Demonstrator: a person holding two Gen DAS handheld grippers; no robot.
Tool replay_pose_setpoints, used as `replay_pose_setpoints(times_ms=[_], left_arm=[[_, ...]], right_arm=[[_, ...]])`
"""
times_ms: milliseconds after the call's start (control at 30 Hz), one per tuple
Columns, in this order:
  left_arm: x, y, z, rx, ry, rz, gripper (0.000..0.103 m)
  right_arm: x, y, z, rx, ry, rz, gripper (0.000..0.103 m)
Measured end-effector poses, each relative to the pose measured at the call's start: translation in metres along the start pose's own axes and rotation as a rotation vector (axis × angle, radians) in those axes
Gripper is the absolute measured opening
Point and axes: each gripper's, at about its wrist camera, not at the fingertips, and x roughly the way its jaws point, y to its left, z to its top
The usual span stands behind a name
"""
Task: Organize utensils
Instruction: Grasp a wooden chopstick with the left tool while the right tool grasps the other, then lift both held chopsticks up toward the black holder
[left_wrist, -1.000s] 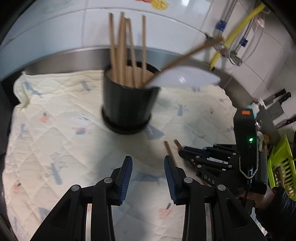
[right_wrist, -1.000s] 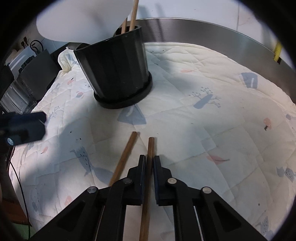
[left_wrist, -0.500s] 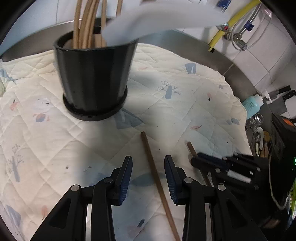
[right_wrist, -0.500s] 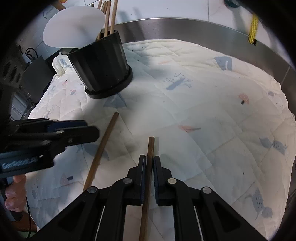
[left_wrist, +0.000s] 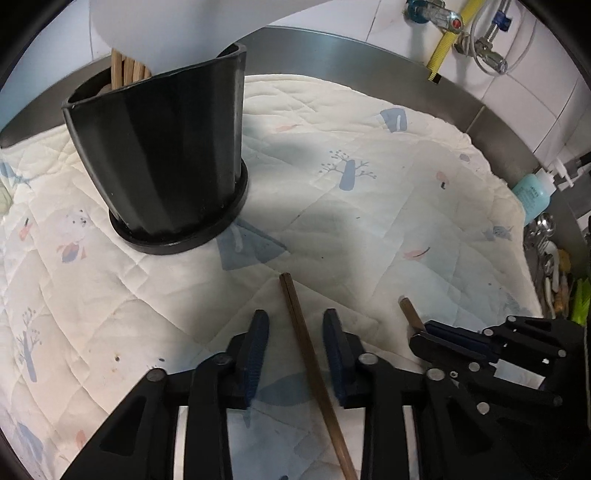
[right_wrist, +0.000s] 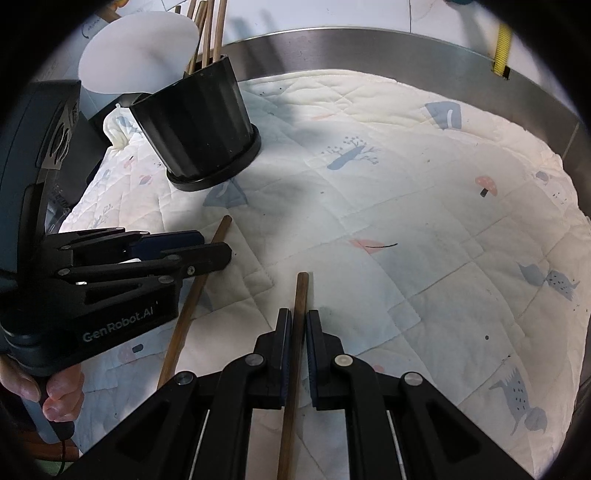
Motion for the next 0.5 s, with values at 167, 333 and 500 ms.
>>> replay_pose_setpoints(times_ms=[167, 333, 500], left_arm=[[0.000, 0.006, 0.000, 0.017, -0.015, -0.002, 0.011], [-0.008, 0.015, -0.004, 0.006, -0.036, -0.019, 0.011], [-0.028, 0.024, -0.007, -0.005, -0.074, -0.037, 0.010]], right_arm=[[0.002, -0.002, 0.002, 0.005, 0.009, 0.011, 0.010], [0.003, -0.001, 0.004, 0.009, 0.013, 0.009, 0.010], [0.001, 0.002, 0.004, -0.008, 0.003, -0.005, 0.010]])
